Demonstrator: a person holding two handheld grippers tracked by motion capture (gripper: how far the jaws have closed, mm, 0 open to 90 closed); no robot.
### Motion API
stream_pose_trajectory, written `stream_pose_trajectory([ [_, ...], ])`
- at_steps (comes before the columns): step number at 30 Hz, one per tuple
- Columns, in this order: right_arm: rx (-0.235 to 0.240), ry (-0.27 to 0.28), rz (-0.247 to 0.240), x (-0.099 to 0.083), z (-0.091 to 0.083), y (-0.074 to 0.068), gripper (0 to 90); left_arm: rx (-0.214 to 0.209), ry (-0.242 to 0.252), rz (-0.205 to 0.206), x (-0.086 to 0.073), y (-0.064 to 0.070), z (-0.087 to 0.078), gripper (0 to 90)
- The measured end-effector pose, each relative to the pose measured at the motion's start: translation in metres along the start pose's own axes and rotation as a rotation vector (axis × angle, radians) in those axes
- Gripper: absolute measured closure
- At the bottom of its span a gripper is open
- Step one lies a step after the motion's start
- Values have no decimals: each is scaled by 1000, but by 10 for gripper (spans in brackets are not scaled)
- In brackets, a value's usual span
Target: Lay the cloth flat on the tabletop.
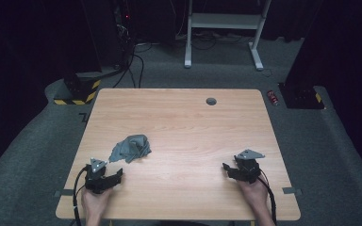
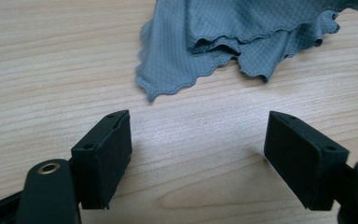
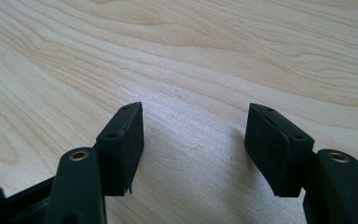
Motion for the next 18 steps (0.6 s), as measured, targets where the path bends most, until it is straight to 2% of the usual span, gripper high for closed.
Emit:
stream_pose_trajectory([
  [4,0,0,0,0,0,0,372,-23,14,-4,5,3,-1,235],
  [18,1,0,0,0,0,0,369,-76,4,22,23,16,6,189],
])
Point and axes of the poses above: each handheld gripper's, and its own axes: z roughly forward along the jaws, x roughly out of its top, y roughly to its right, the point moved 1 cm from there along z, roughly forward along the jaws, and after that the axes turned 3 degrees about x, right-handed, at the moved point
